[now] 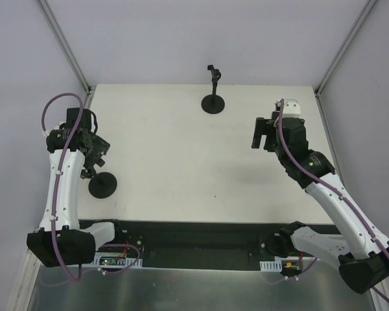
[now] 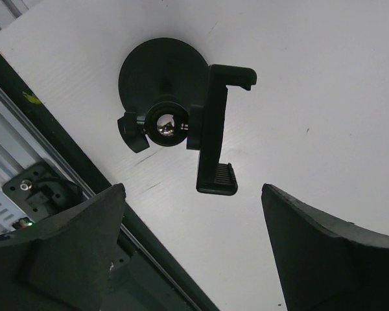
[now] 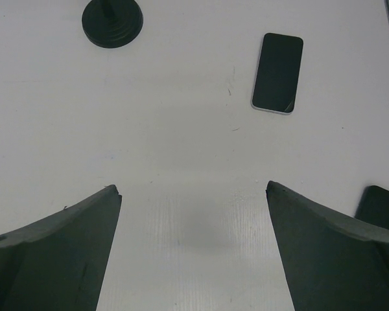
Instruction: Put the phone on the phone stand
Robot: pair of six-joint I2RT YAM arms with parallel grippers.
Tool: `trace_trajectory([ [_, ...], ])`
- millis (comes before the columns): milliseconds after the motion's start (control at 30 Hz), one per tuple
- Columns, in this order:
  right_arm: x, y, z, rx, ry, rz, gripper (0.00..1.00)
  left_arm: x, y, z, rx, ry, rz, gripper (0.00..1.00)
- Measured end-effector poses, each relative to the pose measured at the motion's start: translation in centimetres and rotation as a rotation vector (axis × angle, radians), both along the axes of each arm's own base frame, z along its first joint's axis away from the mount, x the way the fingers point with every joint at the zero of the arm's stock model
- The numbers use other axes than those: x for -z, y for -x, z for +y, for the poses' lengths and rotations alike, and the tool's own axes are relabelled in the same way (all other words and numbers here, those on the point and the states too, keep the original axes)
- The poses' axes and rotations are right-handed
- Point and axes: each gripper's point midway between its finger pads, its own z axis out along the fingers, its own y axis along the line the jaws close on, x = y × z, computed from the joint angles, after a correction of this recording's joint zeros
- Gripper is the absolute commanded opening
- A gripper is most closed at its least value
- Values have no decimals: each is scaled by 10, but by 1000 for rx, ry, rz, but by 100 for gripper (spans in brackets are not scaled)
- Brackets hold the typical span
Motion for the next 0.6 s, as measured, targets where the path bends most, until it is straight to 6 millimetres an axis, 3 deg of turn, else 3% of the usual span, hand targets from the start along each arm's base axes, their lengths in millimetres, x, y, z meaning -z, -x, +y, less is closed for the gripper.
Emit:
trace_trajectory([
  [200,-1,-1,-5,23,12,-5,97,2,-3,0,-63,23,-21,52],
  [600,5,-2,-5,27,29,14,97,10,-6,1,-110,29,-54,51],
])
